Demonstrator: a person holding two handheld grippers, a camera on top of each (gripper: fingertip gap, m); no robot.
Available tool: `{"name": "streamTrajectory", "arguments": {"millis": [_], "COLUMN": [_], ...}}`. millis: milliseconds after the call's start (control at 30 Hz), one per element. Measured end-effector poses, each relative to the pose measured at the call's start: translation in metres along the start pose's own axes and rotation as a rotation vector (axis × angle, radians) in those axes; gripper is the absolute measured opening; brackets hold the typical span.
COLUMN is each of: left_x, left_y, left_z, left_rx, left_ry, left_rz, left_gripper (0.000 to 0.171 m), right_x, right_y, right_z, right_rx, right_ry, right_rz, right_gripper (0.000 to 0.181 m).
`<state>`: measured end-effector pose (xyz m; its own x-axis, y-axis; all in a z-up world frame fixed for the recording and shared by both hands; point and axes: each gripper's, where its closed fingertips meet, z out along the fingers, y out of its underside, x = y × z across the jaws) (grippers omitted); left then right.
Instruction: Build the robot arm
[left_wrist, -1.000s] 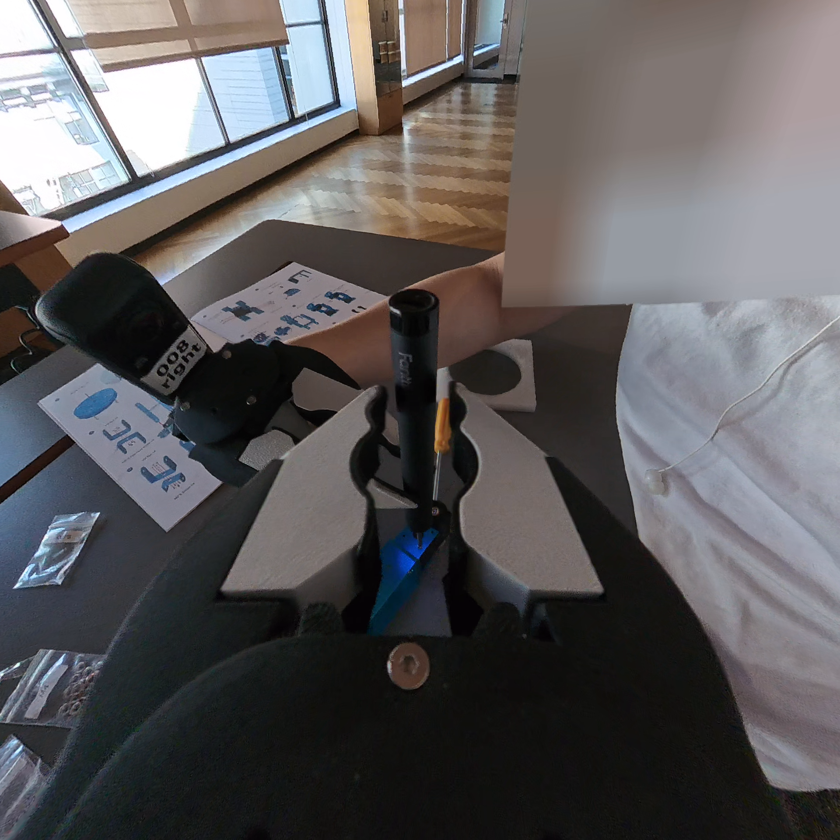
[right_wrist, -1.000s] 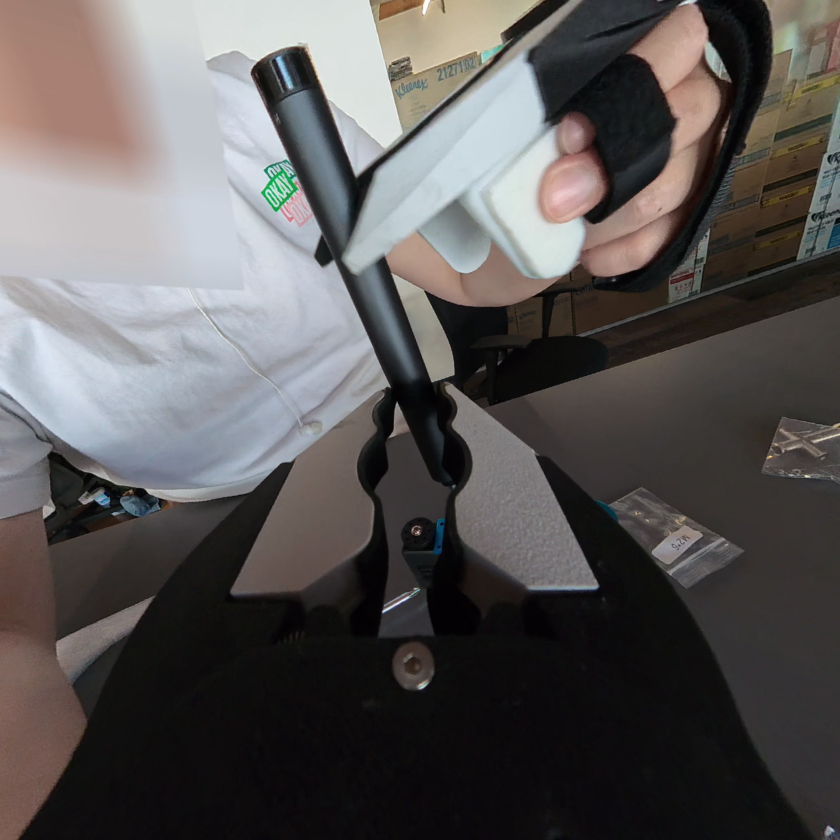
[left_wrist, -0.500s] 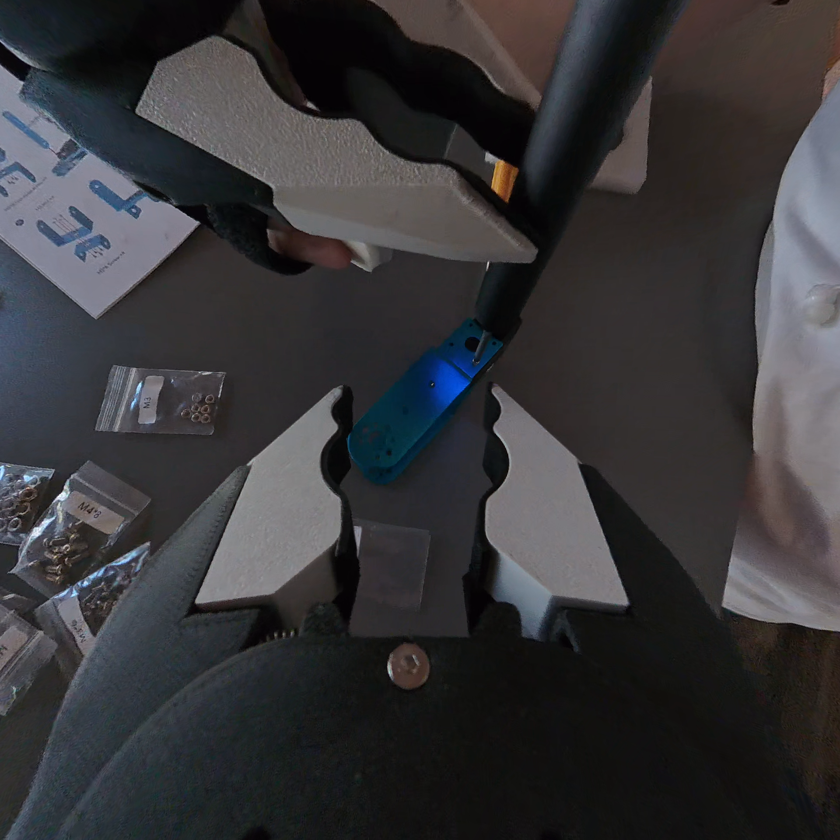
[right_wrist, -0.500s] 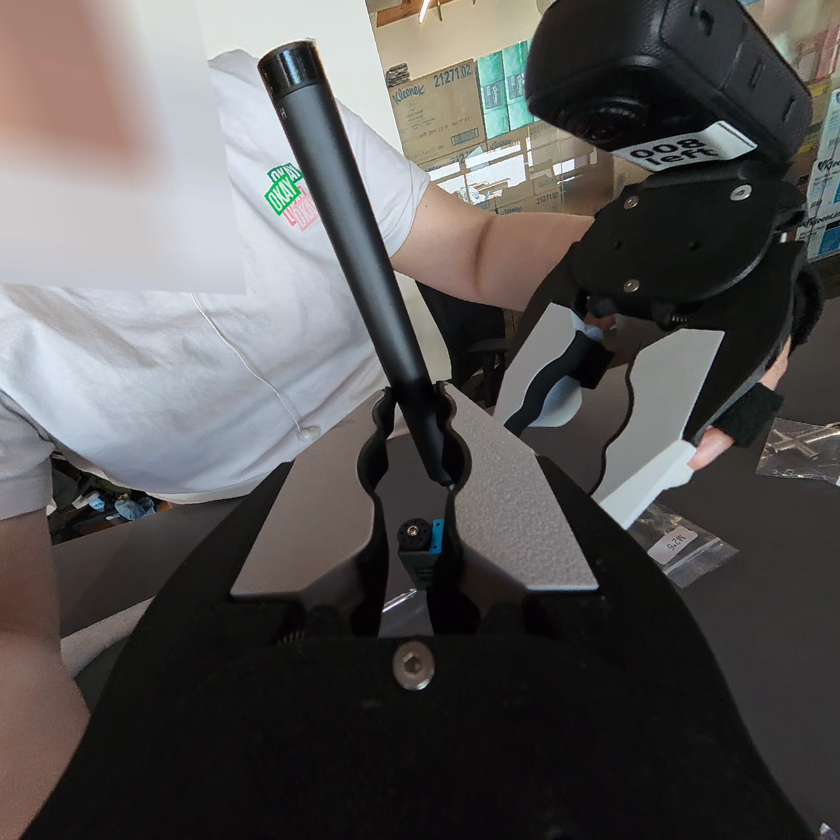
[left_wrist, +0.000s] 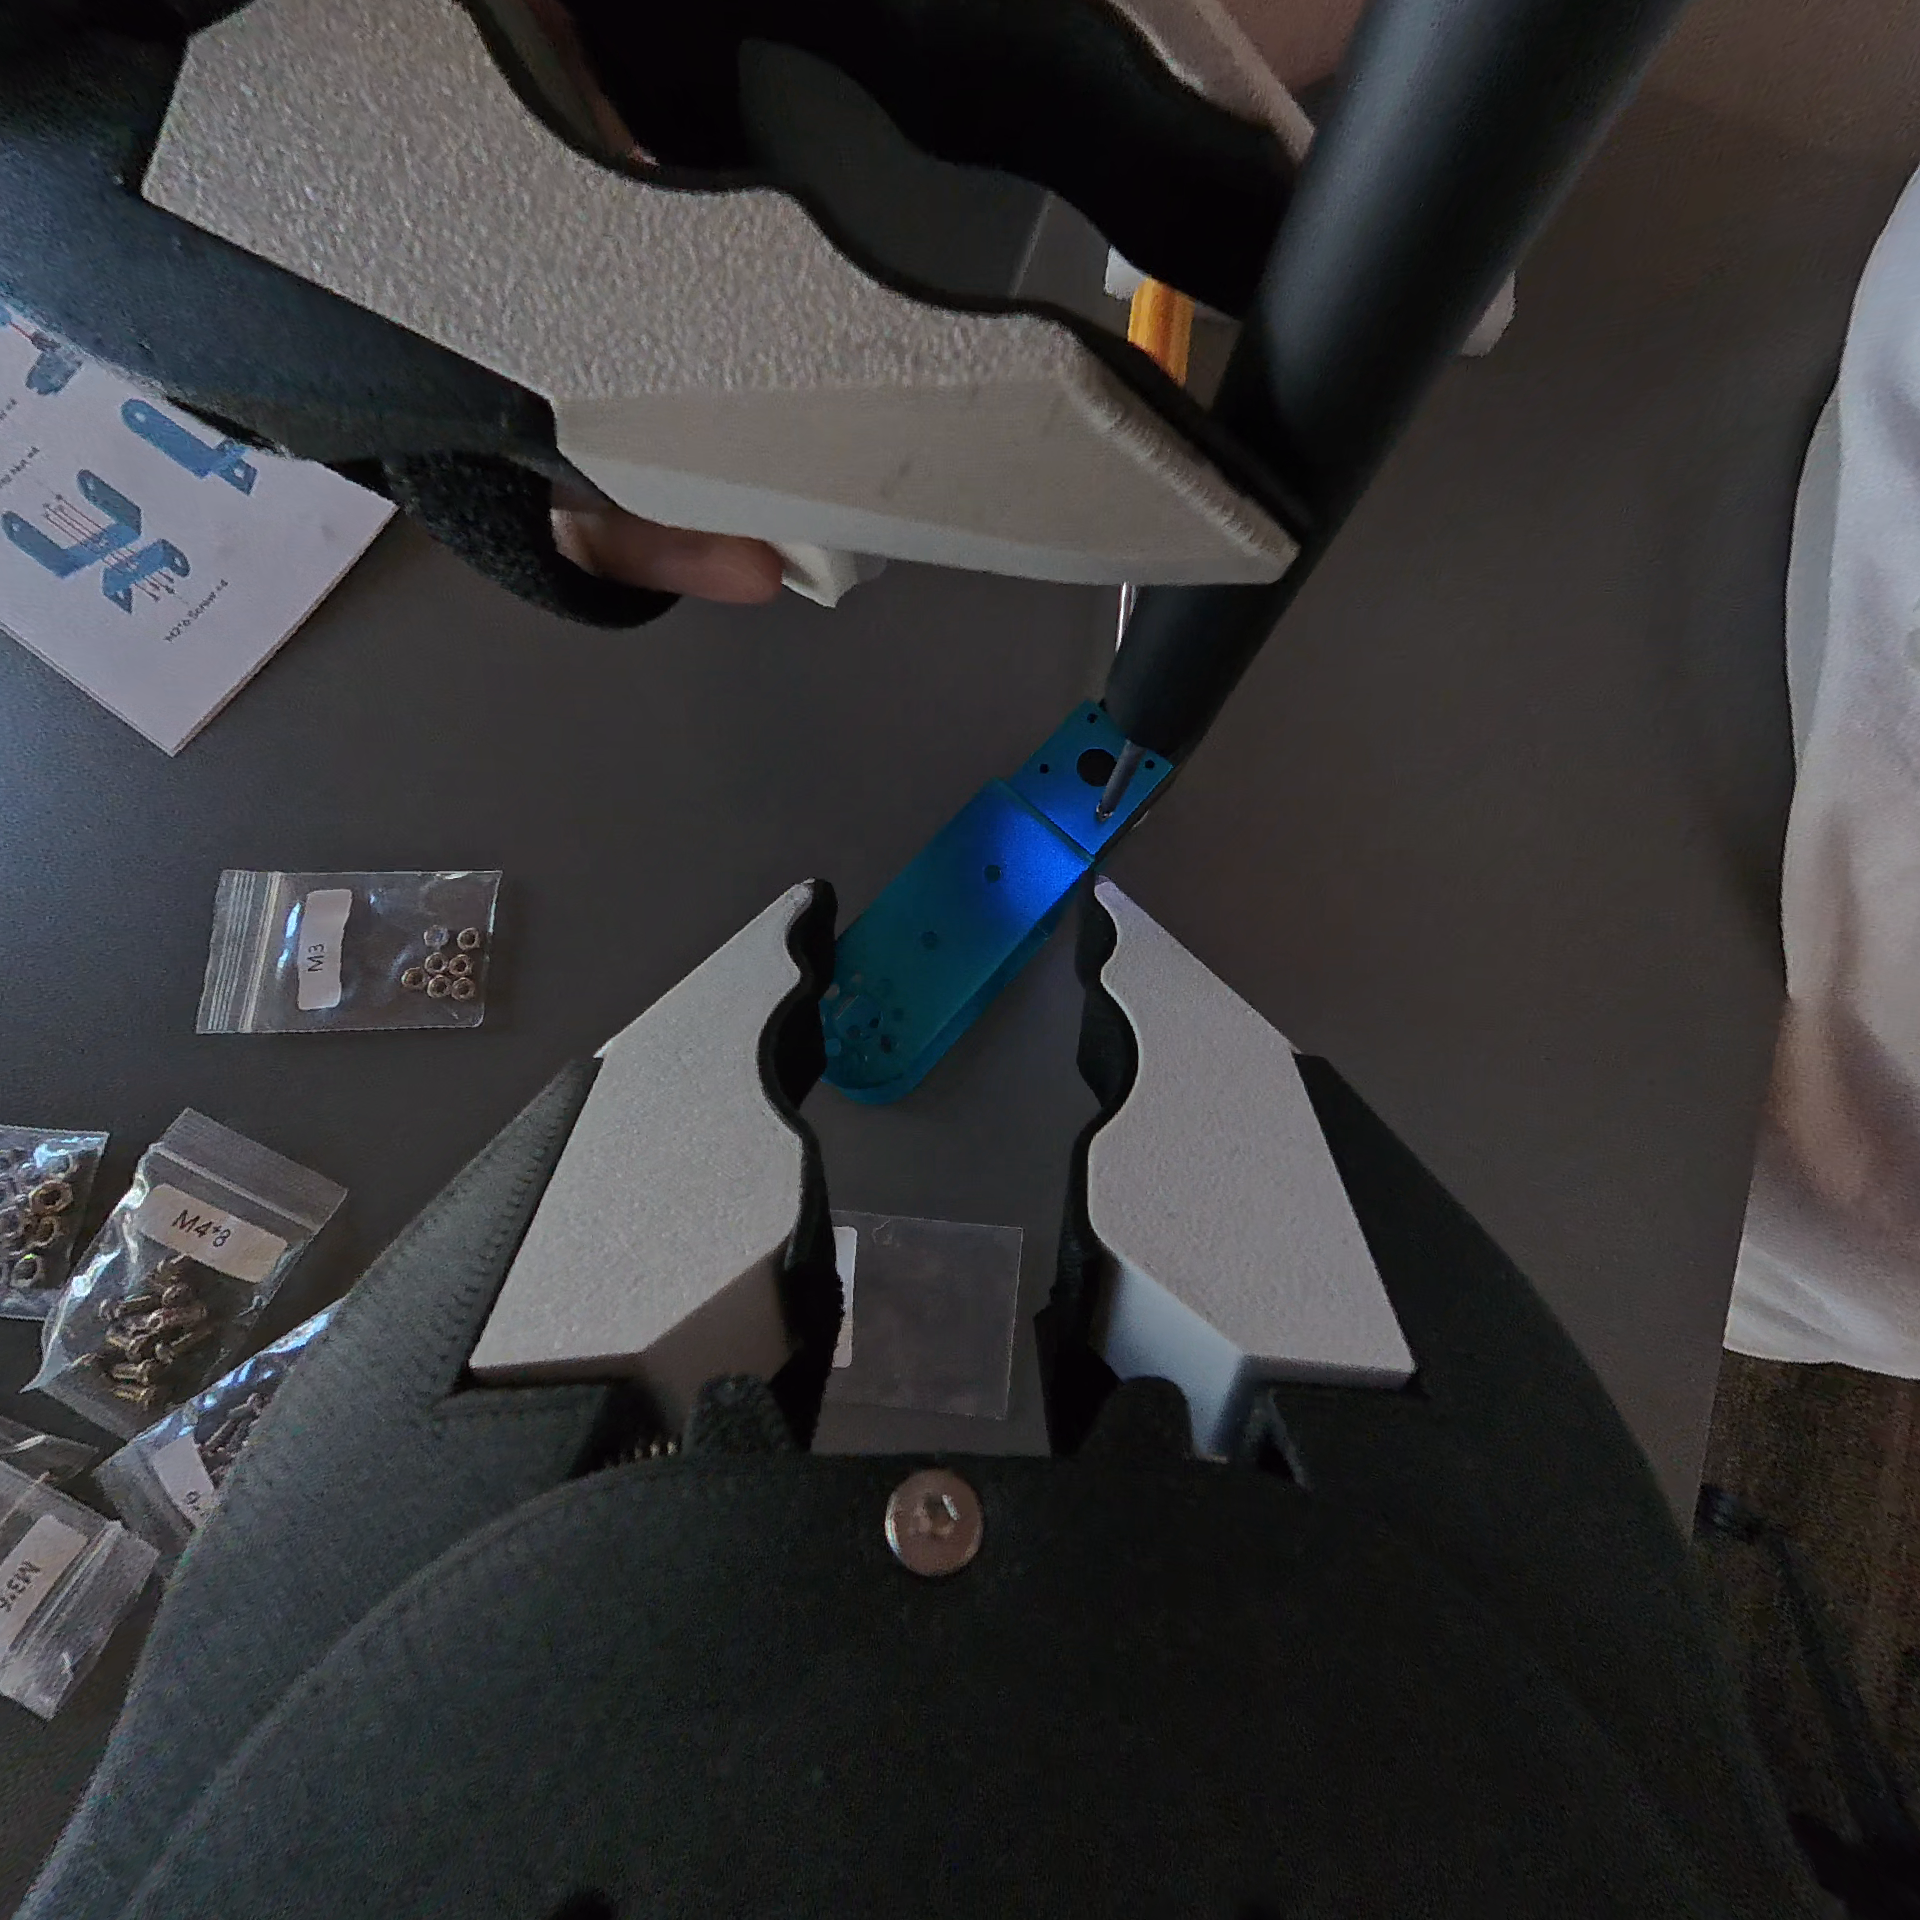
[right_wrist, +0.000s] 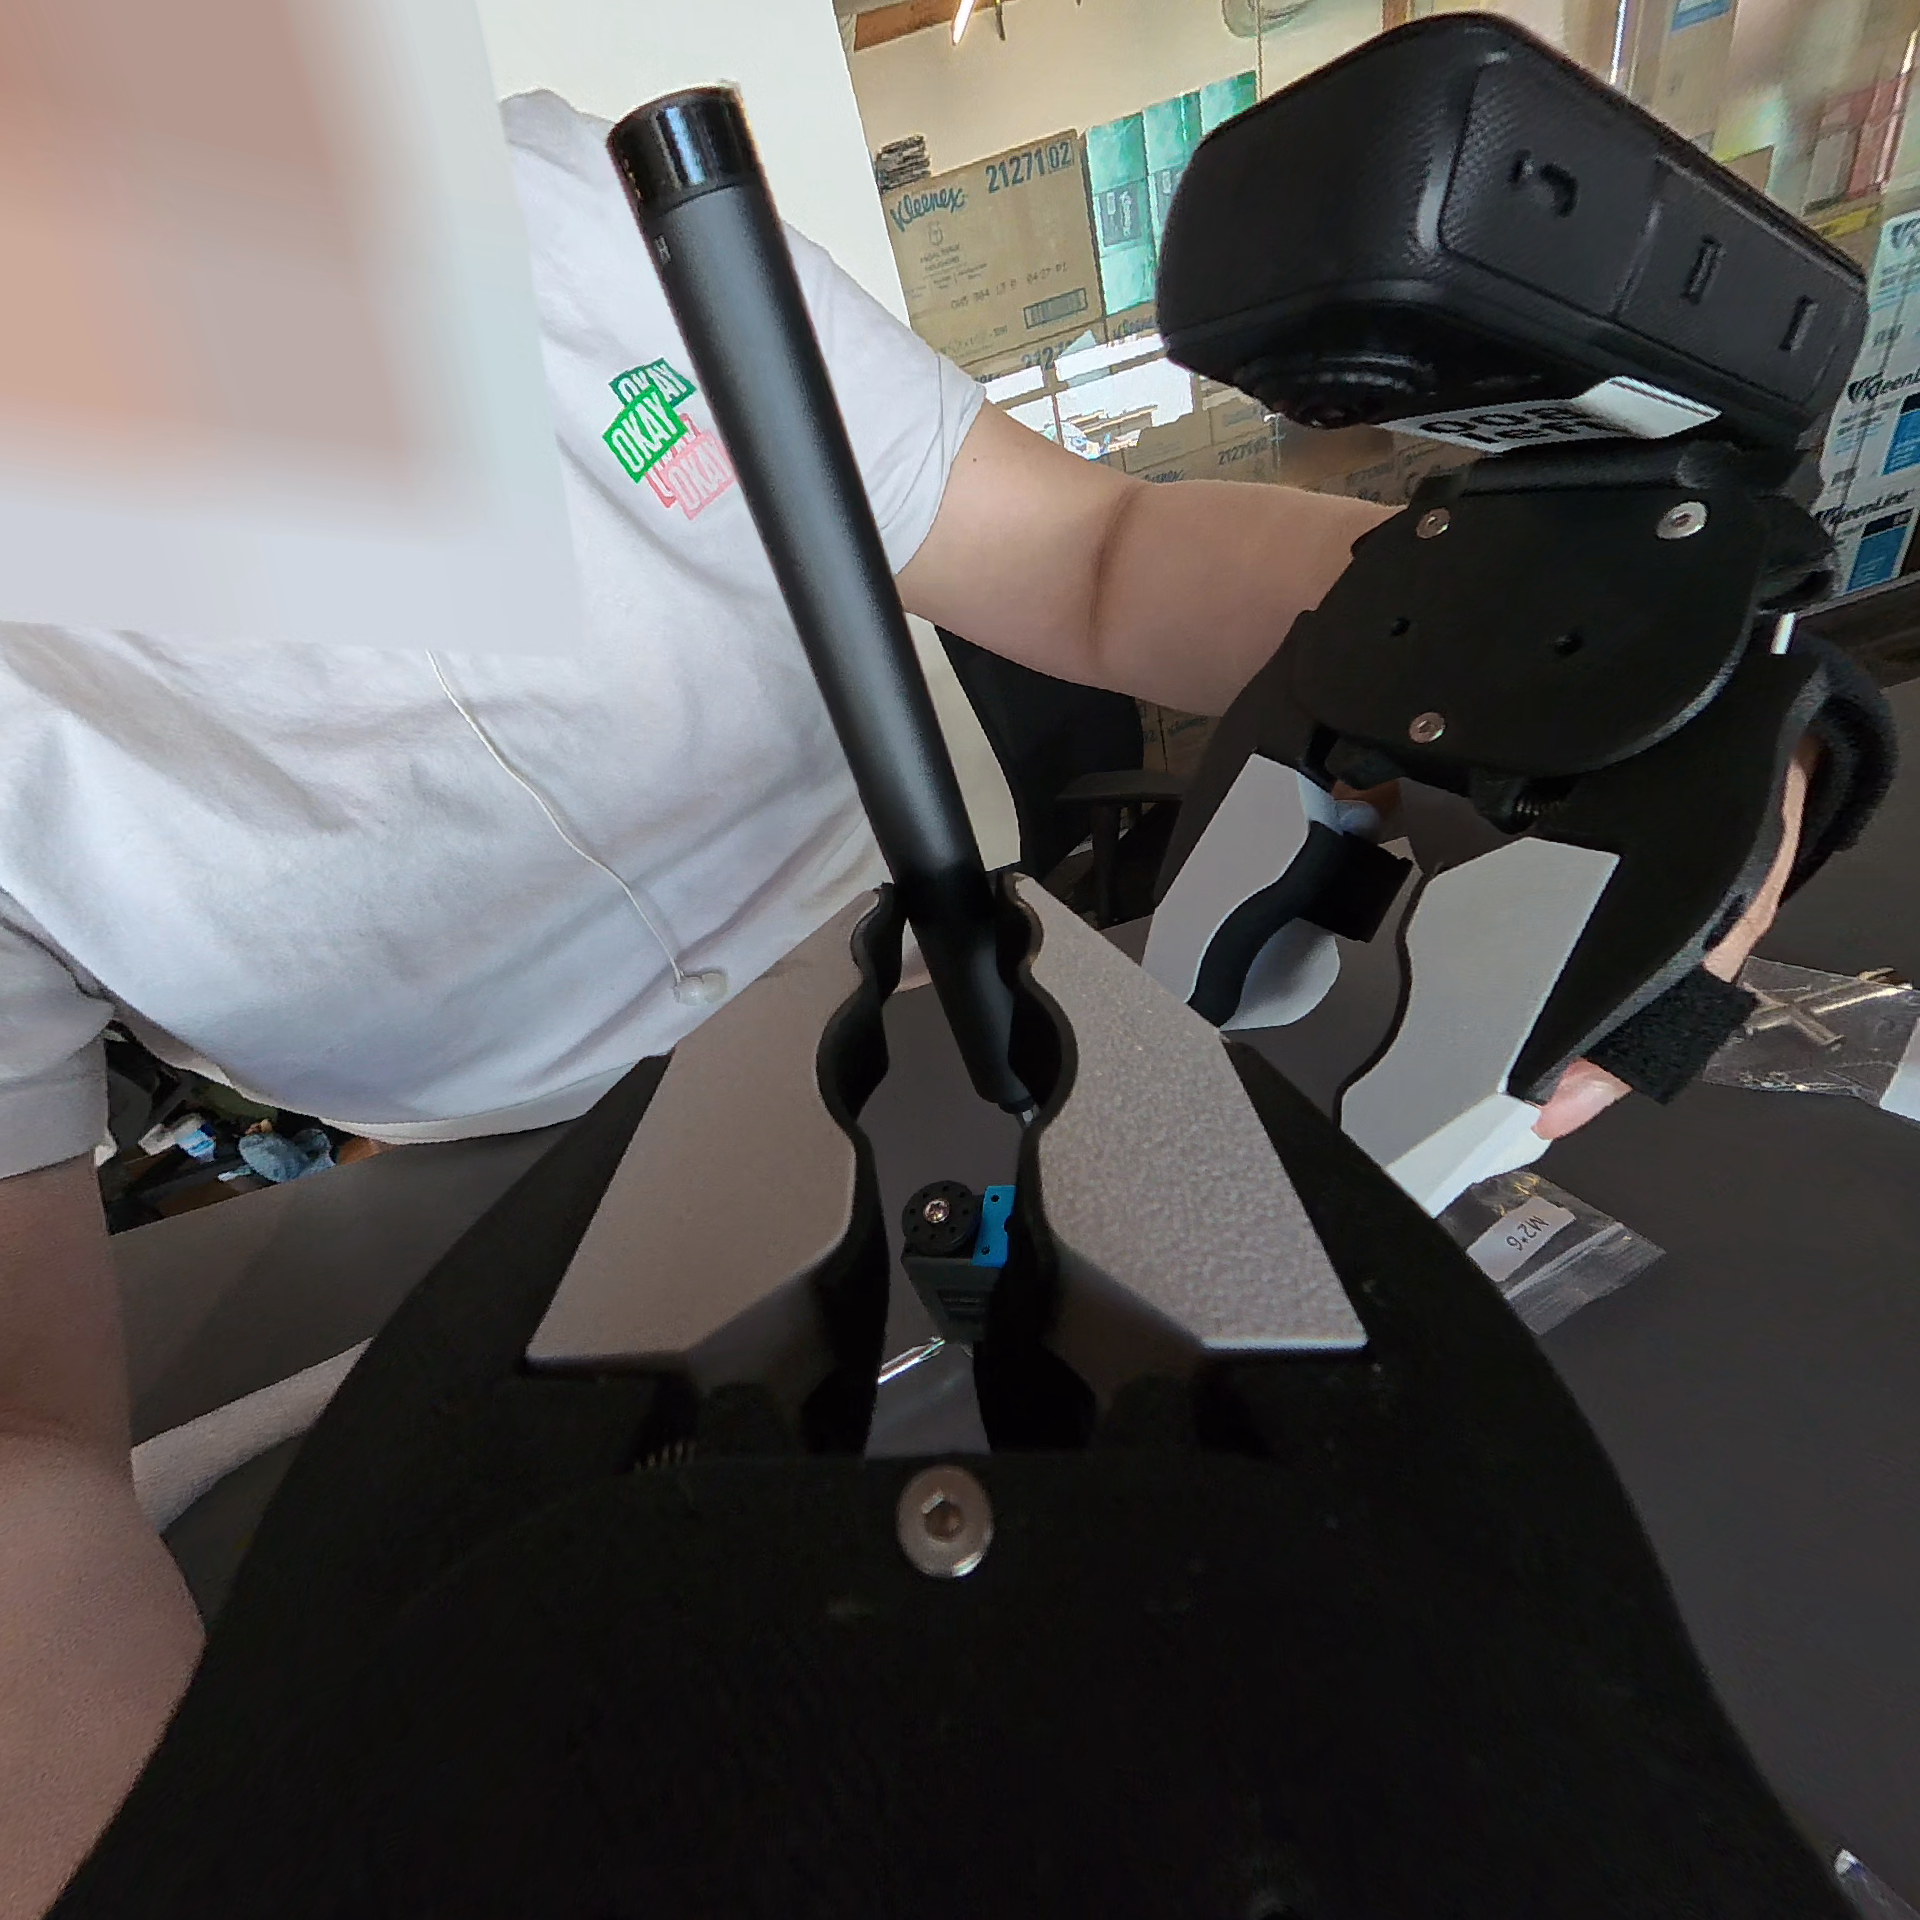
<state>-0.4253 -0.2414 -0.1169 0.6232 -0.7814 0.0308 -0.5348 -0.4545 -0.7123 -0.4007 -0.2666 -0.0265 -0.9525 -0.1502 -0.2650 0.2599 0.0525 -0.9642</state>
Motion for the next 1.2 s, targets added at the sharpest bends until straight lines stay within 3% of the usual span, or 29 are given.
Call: {"name": "streamTrajectory", "arguments": {"millis": [567, 633, 667, 767, 900, 1067, 1133, 1200], "left_x": [-0.002, -0.009, -0.006, 0.012, 0.037, 0.038, 0.034, 0.033], "left_y": [0.001, -0.001, -0.013, -0.059, -0.111, -0.125, -0.126, -0.127], "left_z": [0.0, -0.008, -0.016, -0.049, -0.085, -0.082, -0.08, -0.08], "left_rx": [0.016, -0.005, 0.063, 0.321, 0.538, 0.481, 0.46, 0.464], "left_ry": [-0.024, -0.083, -0.077, -0.055, -0.1, -0.2, -0.238, -0.23], "left_rz": [-0.041, -0.093, -0.112, -0.108, -0.024, 0.055, 0.063, 0.059], "left_gripper": [0.047, 0.078, 0.079, 0.071, 0.046, 0.031, 0.017, 0.017], "right_x": [-0.001, -0.001, -0.001, 0.0, 0.002, 0.005, 0.004, 0.005], "right_y": [0.001, 0.001, 0.001, 0.001, 0.0, 0.0, 0.0, 0.0], "right_z": [-0.002, -0.002, -0.002, -0.002, -0.004, -0.003, -0.002, -0.003], "right_rx": [0.009, 0.007, 0.008, 0.013, 0.016, -0.006, -0.023, -0.031], "right_ry": [0.002, 0.003, 0.005, 0.01, 0.028, 0.073, 0.094, 0.133], "right_rz": [0.002, 0.003, 0.001, 0.001, 0.011, 0.027, 0.033, 0.04], "right_gripper": [0.016, 0.016, 0.016, 0.016, 0.016, 0.016, 0.016, 0.017]}}
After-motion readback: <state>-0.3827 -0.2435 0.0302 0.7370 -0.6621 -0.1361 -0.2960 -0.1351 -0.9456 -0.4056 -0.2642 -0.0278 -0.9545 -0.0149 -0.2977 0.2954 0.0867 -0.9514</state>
